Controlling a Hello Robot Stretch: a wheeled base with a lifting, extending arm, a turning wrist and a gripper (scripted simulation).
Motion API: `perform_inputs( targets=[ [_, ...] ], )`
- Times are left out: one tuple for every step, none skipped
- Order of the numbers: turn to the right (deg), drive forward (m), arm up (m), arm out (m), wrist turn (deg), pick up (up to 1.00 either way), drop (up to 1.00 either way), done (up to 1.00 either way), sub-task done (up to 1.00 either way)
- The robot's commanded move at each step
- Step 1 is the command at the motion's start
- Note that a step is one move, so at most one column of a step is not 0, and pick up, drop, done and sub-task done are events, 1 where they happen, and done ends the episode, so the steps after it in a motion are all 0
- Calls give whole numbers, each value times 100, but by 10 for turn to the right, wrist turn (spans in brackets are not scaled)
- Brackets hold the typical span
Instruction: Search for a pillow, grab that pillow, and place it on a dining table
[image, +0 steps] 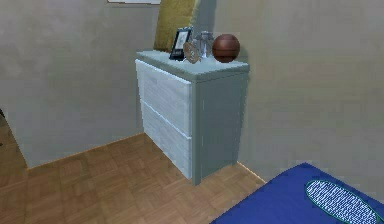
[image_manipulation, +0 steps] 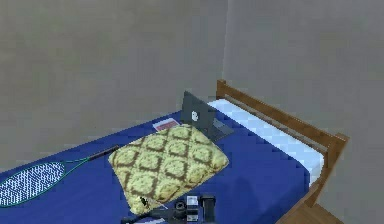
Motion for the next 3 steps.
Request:
perform_inputs(
  targets=[
    [0, 0, 40, 0, 0, 0, 0, 0, 0],
    [0, 0, 0, 0, -450, 0, 0, 0, 0],
    [0, 0, 0, 0, -210, 0, 0, 0, 0]
  ],
)
